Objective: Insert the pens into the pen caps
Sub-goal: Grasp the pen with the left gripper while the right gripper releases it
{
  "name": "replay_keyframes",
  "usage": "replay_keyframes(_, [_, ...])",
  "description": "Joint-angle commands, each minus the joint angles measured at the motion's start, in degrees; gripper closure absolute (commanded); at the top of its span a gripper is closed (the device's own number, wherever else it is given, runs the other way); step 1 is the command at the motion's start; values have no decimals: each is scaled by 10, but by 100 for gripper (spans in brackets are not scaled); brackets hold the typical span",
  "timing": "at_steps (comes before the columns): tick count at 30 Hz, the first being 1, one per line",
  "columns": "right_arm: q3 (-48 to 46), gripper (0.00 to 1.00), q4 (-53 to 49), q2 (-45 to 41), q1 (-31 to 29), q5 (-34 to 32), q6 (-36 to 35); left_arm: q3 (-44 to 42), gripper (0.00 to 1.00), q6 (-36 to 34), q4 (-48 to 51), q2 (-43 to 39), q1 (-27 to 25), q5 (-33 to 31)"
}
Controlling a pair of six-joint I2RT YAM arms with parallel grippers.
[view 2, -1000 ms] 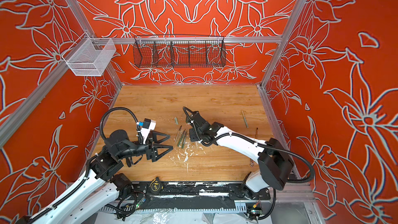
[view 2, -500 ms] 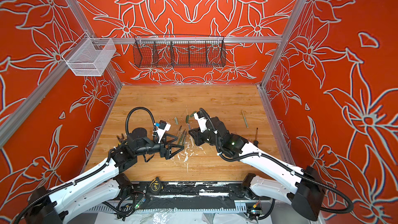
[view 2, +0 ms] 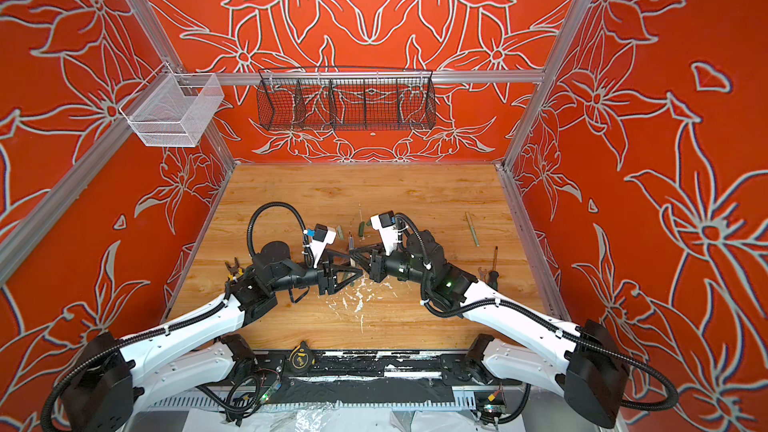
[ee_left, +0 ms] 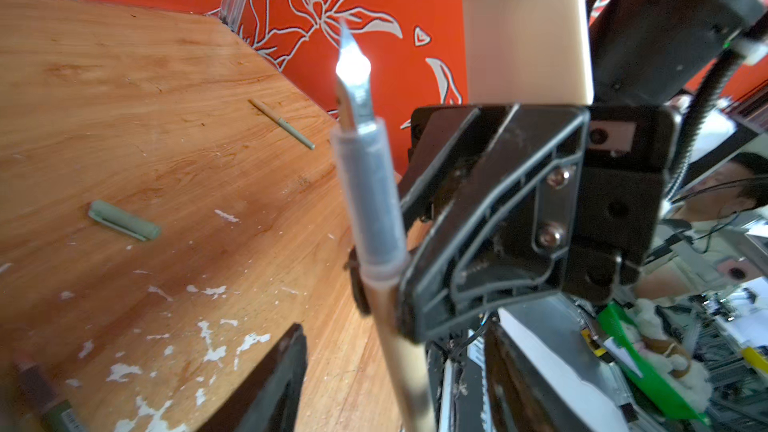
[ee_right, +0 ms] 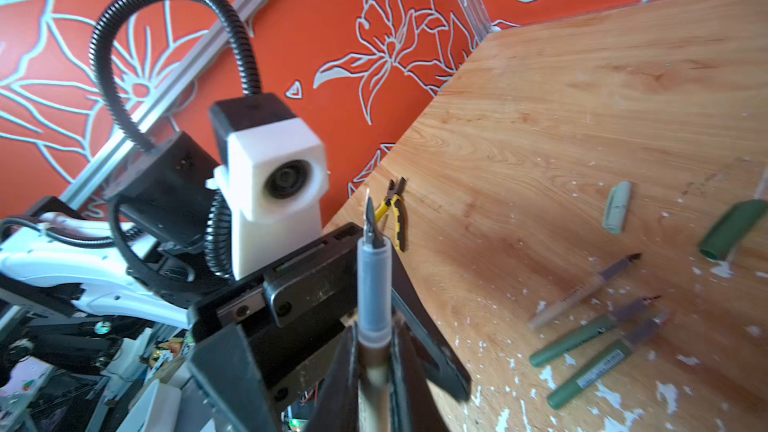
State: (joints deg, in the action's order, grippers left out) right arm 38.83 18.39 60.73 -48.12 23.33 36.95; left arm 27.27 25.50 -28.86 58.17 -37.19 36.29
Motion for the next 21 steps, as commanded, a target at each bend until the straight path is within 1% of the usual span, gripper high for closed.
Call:
replay_keyframes(1, [0,91,61,4,1,26,24,0,45,21,-79,1,-3,26])
replay_keyframes(4, [-2,91,72,4,1,25,26,4,60,20,-76,2,-3,32])
replay_keyframes(5, [-3,91,75,4,1,25,28,3,64,18,-75,0,-2,30])
replay_keyframes(7, [-2,91,76,5,1,26,28,-1,68,16,-78,-6,-2,24])
replay_keyframes(12, [-2,90,74,6,2,28,27,4,90,0,-54,-11,-3,16])
replay_keyframes(15, [-4,89,71,5,2,23,27,4,100,-5,-39,-35,-2,-2])
replay_keyframes(16, [-3,87,63,4,2,19,25,3,100,-7,-26,-40,-2,-21])
replay_keyframes(17, [1,80,44,3,6,10,21,8,100,-9,8,-49,-2,-66])
replay_keyframes(18, [6,69,15,1,11,-3,17,16,100,-9,57,-58,-2,-117])
replay_keyframes(19, [12,61,-10,1,17,-9,14,26,100,-14,98,-62,1,-152])
replay_keyframes(20, [21,55,-37,1,28,-12,10,42,100,-25,153,-65,4,-167])
replay_keyframes(21, [34,44,-79,4,42,-18,6,60,100,-37,204,-66,7,-180])
